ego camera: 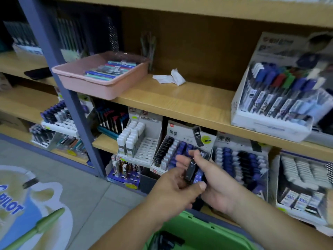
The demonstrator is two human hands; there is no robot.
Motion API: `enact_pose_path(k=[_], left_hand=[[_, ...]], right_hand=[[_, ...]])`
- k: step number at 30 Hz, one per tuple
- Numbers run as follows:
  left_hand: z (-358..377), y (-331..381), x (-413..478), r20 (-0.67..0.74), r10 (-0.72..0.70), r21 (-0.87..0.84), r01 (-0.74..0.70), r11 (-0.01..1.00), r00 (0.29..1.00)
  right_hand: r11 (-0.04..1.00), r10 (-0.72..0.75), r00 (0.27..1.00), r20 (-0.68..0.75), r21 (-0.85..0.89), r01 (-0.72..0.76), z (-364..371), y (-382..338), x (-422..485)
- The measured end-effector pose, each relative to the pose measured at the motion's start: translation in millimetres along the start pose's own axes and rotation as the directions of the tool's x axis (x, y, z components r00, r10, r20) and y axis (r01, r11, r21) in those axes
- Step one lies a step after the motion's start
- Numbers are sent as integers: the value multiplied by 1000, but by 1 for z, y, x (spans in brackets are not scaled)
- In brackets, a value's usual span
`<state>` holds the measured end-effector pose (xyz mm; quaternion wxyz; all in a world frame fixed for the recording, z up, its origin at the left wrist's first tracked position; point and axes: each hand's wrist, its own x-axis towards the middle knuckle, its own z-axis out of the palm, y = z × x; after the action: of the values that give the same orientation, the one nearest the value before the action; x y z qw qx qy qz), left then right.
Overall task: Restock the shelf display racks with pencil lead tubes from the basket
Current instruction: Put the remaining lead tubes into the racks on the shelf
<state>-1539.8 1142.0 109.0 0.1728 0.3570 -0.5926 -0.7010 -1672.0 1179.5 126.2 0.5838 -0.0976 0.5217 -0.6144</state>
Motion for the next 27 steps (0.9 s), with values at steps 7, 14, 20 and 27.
enact_pose_path(k=[7, 14, 20, 27], left_hand=[[18, -18, 12, -57, 98, 158, -88, 983, 994], [16, -18, 23, -122, 101, 43, -97, 994, 987], [4, -18, 27, -172, 10, -29, -16, 999, 985], [-31, -2, 41, -217, 63, 84, -45, 995, 974]], right_hand=[[999, -4, 1000, -3, -32, 4, -19, 11, -1], [992, -46, 998, 45, -114, 50, -26, 10, 7], [998, -44, 998, 33, -51, 46, -37, 1, 19], [903, -235, 952, -197, -406, 138, -49, -10, 27]])
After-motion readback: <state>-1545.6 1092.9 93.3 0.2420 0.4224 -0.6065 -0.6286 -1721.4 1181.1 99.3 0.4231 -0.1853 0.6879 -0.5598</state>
